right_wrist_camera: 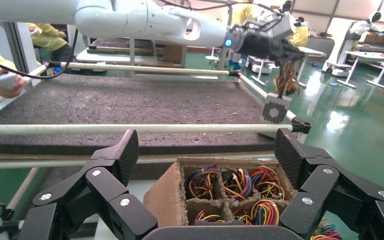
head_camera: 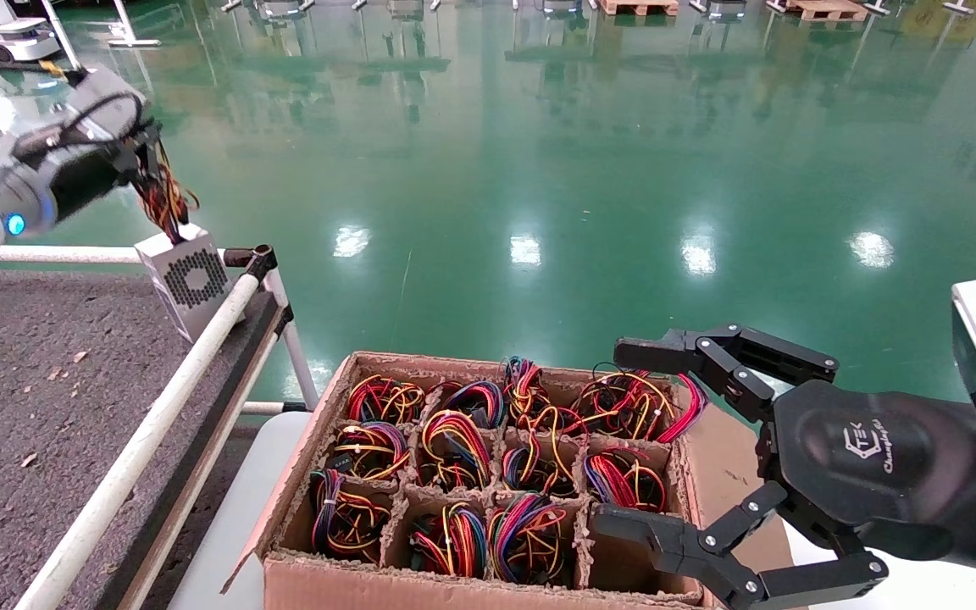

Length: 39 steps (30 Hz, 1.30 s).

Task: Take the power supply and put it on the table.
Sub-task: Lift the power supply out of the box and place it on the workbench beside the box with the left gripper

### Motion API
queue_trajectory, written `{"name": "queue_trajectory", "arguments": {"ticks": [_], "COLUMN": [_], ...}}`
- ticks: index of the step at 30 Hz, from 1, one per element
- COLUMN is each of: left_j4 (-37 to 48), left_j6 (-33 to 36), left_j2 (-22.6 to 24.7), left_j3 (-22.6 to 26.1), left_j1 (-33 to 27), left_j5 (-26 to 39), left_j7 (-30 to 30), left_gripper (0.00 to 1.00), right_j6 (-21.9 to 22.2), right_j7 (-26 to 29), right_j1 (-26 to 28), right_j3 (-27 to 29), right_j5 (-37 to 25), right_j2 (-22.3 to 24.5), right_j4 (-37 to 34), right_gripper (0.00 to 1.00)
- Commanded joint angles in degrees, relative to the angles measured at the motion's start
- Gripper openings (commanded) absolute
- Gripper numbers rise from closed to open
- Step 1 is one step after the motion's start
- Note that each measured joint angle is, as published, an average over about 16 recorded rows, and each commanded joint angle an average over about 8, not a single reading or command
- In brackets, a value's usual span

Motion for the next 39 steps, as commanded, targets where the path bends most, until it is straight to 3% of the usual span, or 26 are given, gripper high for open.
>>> {"name": "queue_trajectory", "arguments": {"ticks": [1, 10, 11, 18, 19, 39], "left_j4": [0.3, 2.1, 2.2, 2.9, 2.9, 2.7], "left_j6": [0.1, 2.1, 2.2, 2.6, 2.6, 2.5], "left_j2": [0.3, 0.8, 0.8, 0.9, 1.0, 0.9], "left_j3": [0.0, 0.3, 0.3, 0.3, 0.3, 0.3], "left_j1": [0.6, 1.3, 1.3, 1.4, 1.4, 1.4], "left_j5": [0.0, 0.5, 0.5, 0.4, 0.4, 0.5], "left_j7": [0.6, -0.6, -0.8, -2.0, -2.1, -1.7], "left_gripper": [0.0, 0.0, 0.05, 0.9, 0.98, 1.0], "right_j6": [0.0, 0.0, 0.0, 0.0, 0.0, 0.0], "right_j7": [0.0, 0.0, 0.0, 0.0, 0.0, 0.0], "right_j1": [0.0, 0.0, 0.0, 0.0, 0.0, 0.0], "right_j3": [0.0, 0.0, 0.0, 0.0, 0.0, 0.0], "right_j5": [0.0, 0.0, 0.0, 0.0, 0.0, 0.0], "right_j2": [0.0, 0.0, 0.0, 0.0, 0.0, 0.0], "right_j4": [0.0, 0.0, 0.0, 0.0, 0.0, 0.0], "right_gripper": [1.0, 1.0, 1.0, 1.0, 1.0, 1.0]}}
